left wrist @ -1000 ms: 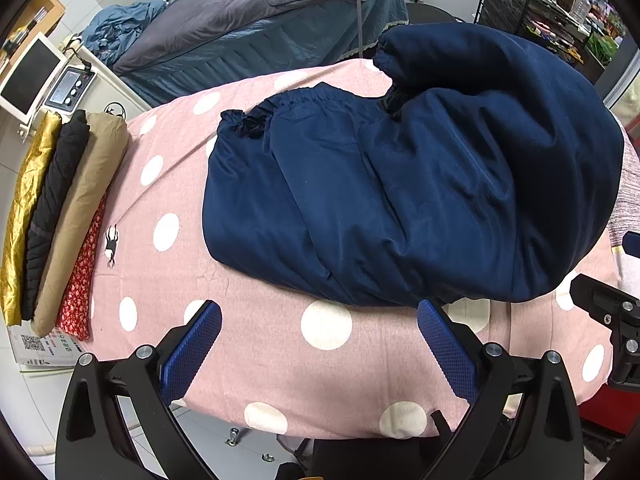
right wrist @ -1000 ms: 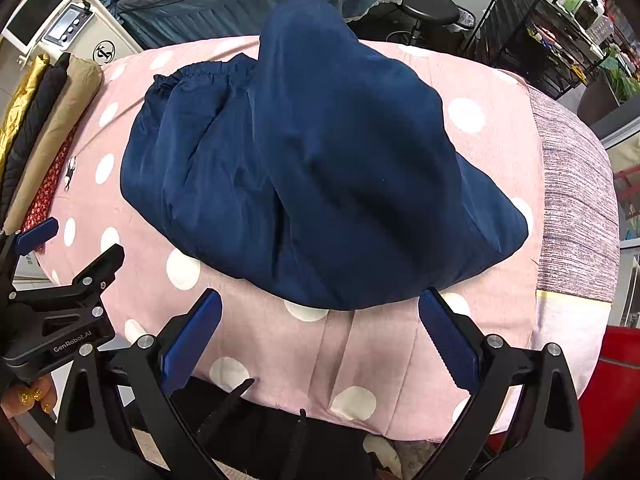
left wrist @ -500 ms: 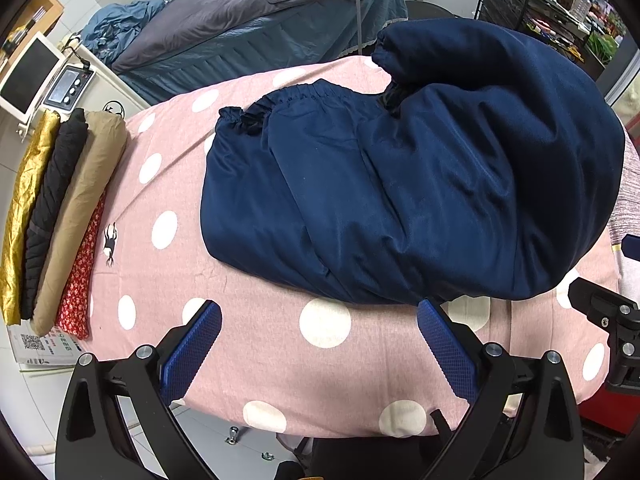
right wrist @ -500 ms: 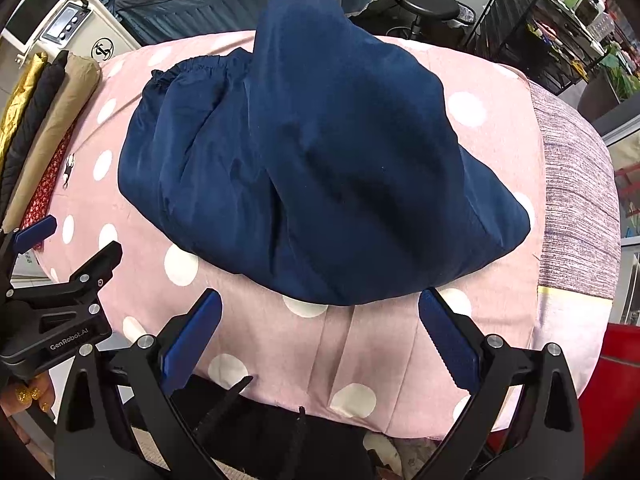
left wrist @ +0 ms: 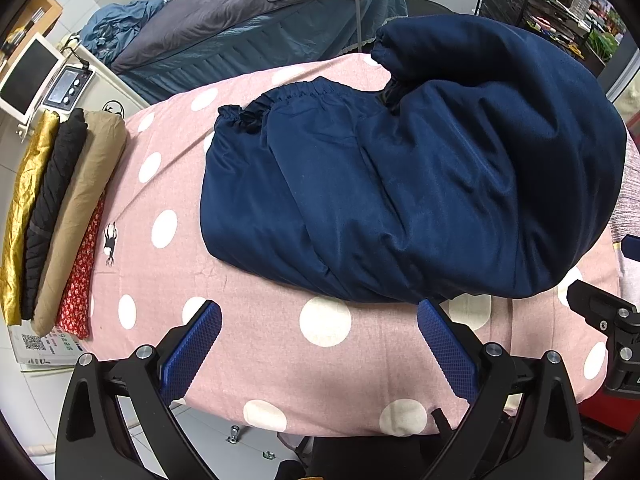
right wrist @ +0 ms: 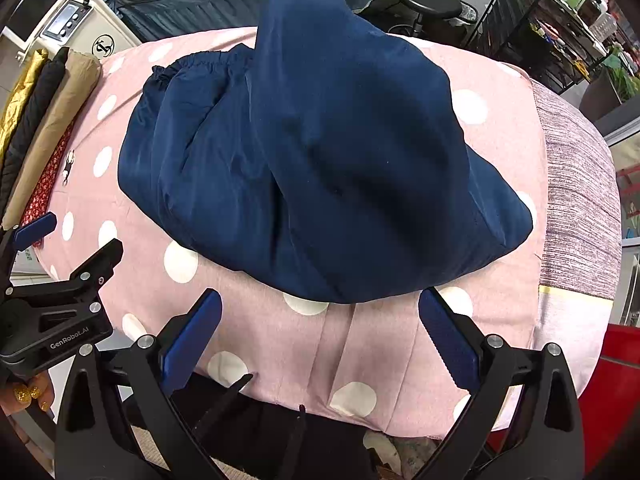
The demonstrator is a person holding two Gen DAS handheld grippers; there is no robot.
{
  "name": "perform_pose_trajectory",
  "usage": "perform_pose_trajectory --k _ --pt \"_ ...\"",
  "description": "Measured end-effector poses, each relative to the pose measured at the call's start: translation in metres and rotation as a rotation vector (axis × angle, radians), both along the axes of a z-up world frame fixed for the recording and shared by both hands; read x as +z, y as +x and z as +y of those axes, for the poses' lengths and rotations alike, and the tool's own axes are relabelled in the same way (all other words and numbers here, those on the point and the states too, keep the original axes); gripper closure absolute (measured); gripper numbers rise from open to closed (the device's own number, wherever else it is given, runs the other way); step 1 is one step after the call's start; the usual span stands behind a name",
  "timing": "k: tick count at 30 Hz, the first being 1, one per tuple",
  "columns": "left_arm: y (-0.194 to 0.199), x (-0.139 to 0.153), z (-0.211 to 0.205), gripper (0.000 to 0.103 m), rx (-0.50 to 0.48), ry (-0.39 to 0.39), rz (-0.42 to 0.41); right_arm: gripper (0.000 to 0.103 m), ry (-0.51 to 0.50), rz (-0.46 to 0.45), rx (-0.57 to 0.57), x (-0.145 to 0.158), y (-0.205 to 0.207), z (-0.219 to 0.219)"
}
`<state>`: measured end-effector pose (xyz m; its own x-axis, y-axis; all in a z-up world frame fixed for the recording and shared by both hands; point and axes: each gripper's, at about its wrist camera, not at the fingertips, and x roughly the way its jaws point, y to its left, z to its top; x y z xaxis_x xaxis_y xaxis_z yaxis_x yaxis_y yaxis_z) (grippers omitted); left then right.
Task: Fold large clothes
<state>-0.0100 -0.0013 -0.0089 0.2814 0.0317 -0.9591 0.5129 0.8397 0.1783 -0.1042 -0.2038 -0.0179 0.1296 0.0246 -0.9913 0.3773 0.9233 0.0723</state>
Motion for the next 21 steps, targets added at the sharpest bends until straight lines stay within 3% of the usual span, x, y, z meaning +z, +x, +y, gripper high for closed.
perform_pose_trajectory --k 21 --pt "0.0012 -0.0038 0.0004 0.007 -0.001 0.007 0.009 0.006 0.0 0.006 0.0 -0.0029 -0.0012 -0.0003"
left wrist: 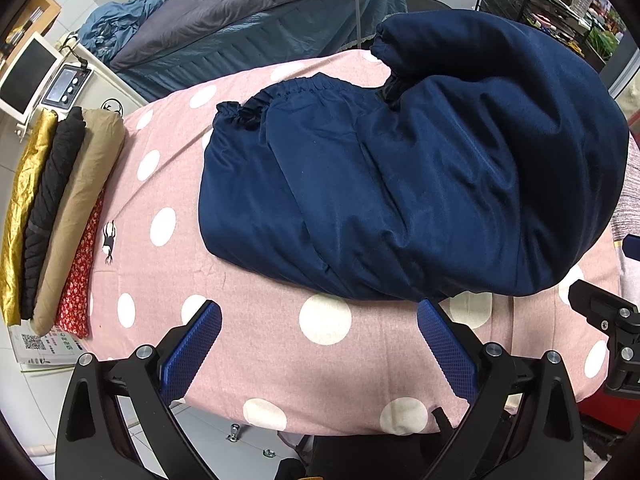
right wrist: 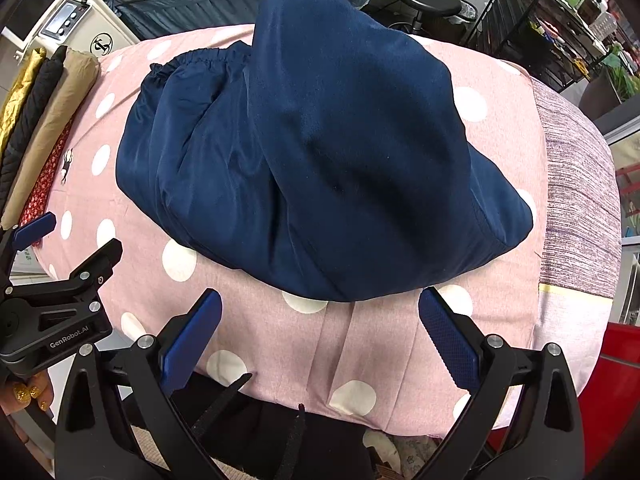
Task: Fold large clothes
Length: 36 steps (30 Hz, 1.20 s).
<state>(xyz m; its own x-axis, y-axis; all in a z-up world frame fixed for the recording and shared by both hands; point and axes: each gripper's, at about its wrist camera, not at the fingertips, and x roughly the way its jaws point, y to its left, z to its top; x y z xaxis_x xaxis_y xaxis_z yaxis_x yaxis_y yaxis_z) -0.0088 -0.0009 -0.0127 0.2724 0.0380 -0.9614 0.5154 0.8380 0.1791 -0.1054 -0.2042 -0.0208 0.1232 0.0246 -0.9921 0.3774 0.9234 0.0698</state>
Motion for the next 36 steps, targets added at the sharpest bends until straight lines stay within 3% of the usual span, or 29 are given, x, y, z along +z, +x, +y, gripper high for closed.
perform_pose_trajectory --k 36 --pt "0.002 -0.011 -0.006 0.007 -0.025 -0.02 0.06 0.006 0.002 0.01 0.008 -0.005 0.002 -0.001"
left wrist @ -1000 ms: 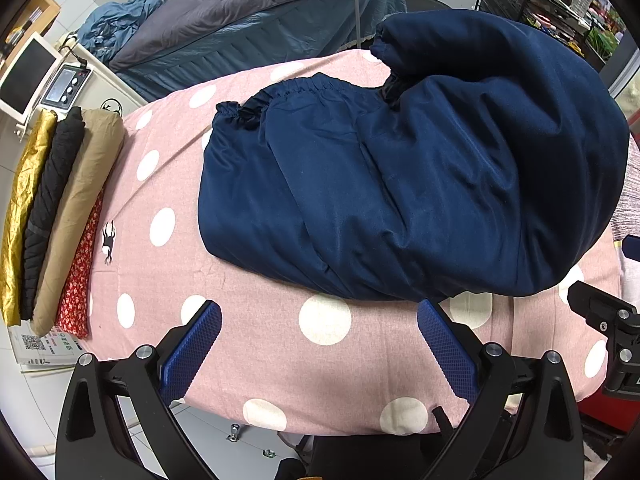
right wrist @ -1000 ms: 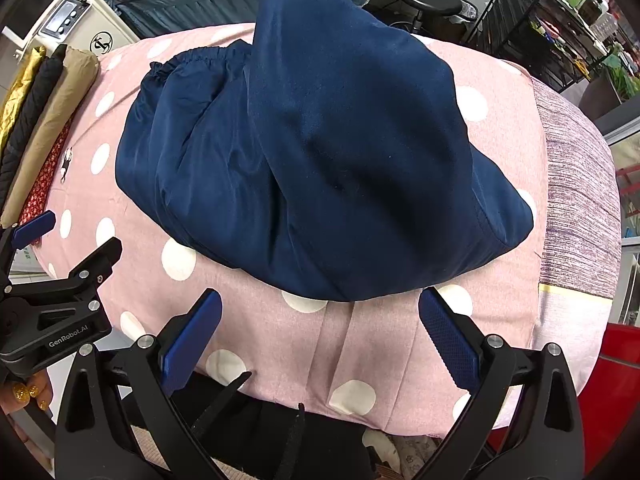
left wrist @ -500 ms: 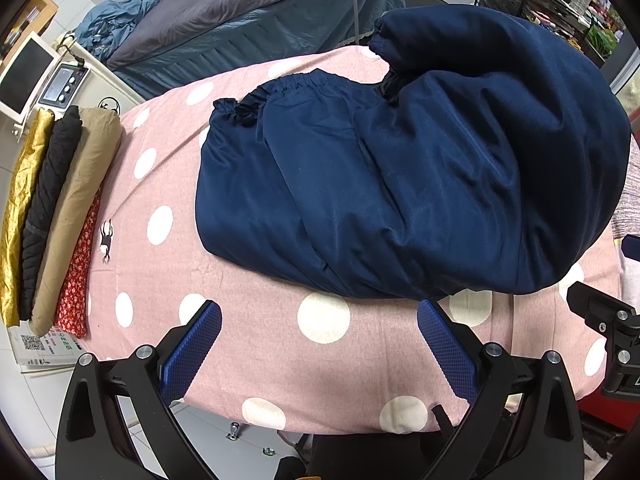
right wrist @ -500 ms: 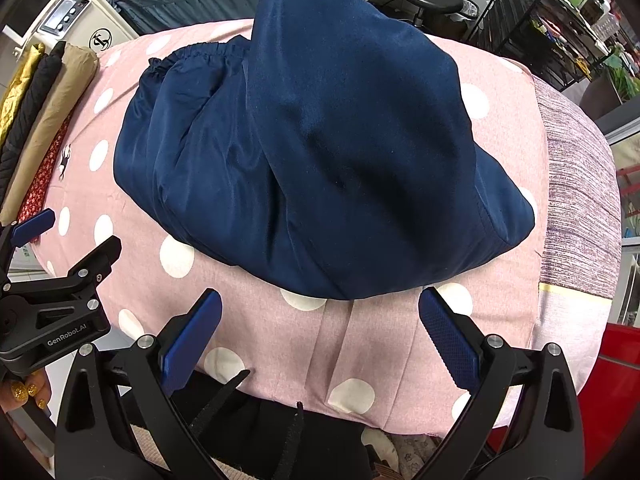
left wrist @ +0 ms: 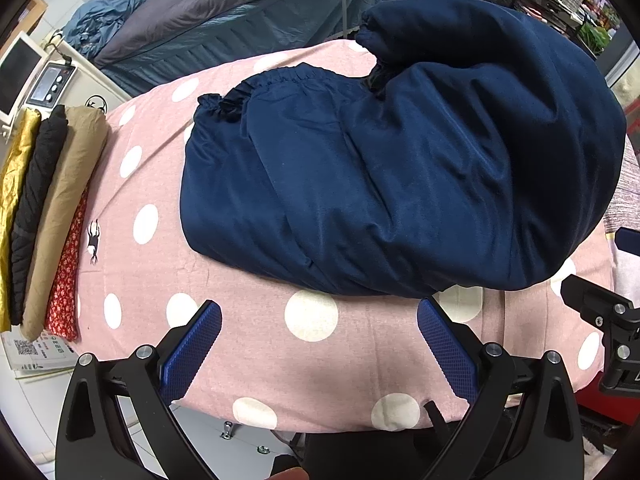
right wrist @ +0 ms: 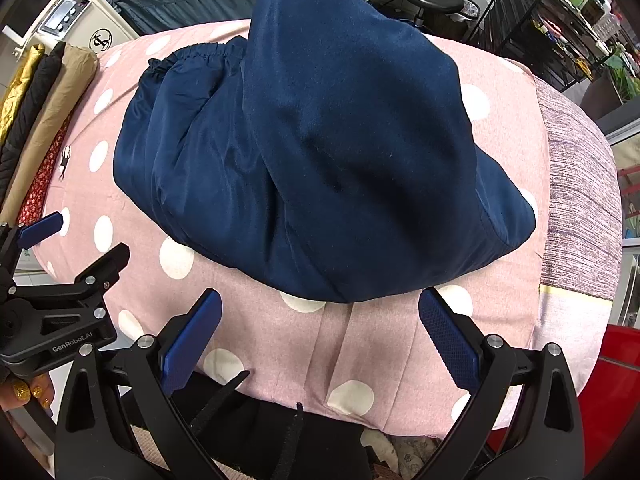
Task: Fold large clothes
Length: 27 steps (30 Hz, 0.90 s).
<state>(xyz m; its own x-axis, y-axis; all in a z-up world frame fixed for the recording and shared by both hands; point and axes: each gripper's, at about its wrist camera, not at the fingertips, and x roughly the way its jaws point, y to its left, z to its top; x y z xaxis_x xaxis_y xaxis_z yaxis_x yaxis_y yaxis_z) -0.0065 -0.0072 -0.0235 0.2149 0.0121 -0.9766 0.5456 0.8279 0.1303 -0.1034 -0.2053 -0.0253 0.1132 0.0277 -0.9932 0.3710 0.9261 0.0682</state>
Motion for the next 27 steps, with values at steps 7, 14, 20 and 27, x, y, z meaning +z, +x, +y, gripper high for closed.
perform_pose_trajectory --k 7,14,20,27 --pt "0.003 -0.004 0.001 0.007 0.012 -0.026 0.035 0.006 -0.002 -0.005 0.005 0.002 0.003 -0.002" --pt "0.009 -0.015 0.008 0.007 0.056 -0.038 0.1 0.006 -0.003 -0.057 0.001 0.01 0.008 -0.007" --pt "0.016 -0.018 0.017 0.007 0.087 -0.022 0.068 0.006 -0.034 -0.154 0.003 0.031 0.046 -0.027" --pt "0.031 -0.016 0.042 0.007 0.159 -0.031 0.059 0.006 -0.06 -0.19 -0.071 0.03 0.109 -0.056"
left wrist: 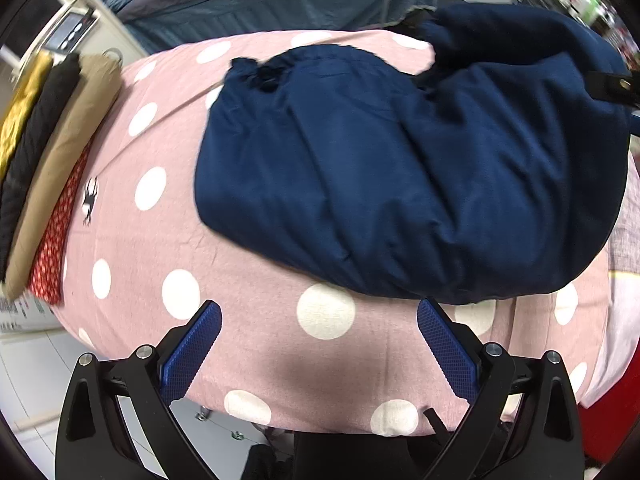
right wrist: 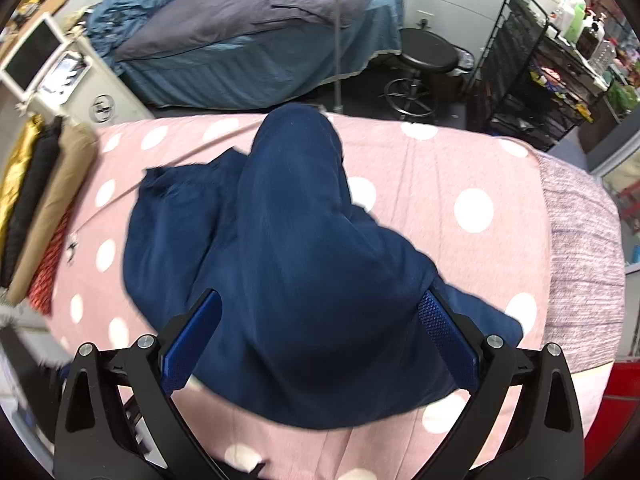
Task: Fold large clothes
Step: 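Grasp the navy jacket with the right gripper and lift it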
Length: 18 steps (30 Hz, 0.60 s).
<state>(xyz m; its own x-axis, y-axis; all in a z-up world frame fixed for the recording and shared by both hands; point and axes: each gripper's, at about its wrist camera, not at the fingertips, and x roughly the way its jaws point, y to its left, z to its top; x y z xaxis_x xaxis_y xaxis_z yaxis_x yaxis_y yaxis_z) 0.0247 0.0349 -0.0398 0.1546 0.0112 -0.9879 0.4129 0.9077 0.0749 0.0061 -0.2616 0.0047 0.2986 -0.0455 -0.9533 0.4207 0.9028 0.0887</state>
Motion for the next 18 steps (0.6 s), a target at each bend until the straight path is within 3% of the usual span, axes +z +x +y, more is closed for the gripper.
perform_pose_trajectory --k 3,8,10,11,13,14,15,18 --pt "0.003 -0.001 0.013 0.007 0.036 -0.01 0.003 0.006 -0.022 -0.015 -0.032 -0.003 0.015 -0.003" --pt "0.007 -0.008 0.031 0.007 0.089 -0.036 0.005 0.006 -0.194 -0.067 -0.034 -0.001 0.026 -0.004" --pt "0.008 -0.01 0.034 0.007 0.103 -0.046 -0.005 0.006 -0.214 -0.08 -0.014 -0.009 0.032 -0.01" --pt "0.01 -0.011 0.036 0.007 0.116 -0.055 -0.012 0.006 -0.183 -0.056 -0.01 -0.017 0.036 -0.014" --pt "0.012 -0.008 0.036 0.007 0.131 -0.088 -0.025 0.006 -0.004 0.035 -0.029 -0.045 0.043 -0.024" --pt "0.013 -0.004 0.034 0.007 0.131 -0.122 -0.033 0.011 0.053 0.036 -0.053 -0.051 0.04 -0.026" --pt "0.013 -0.001 0.033 0.007 0.13 -0.143 -0.04 0.028 0.069 0.024 -0.063 -0.052 0.037 -0.025" --pt "0.016 0.009 0.025 0.007 0.123 -0.184 -0.073 0.056 0.021 -0.005 -0.004 -0.049 0.024 0.001"
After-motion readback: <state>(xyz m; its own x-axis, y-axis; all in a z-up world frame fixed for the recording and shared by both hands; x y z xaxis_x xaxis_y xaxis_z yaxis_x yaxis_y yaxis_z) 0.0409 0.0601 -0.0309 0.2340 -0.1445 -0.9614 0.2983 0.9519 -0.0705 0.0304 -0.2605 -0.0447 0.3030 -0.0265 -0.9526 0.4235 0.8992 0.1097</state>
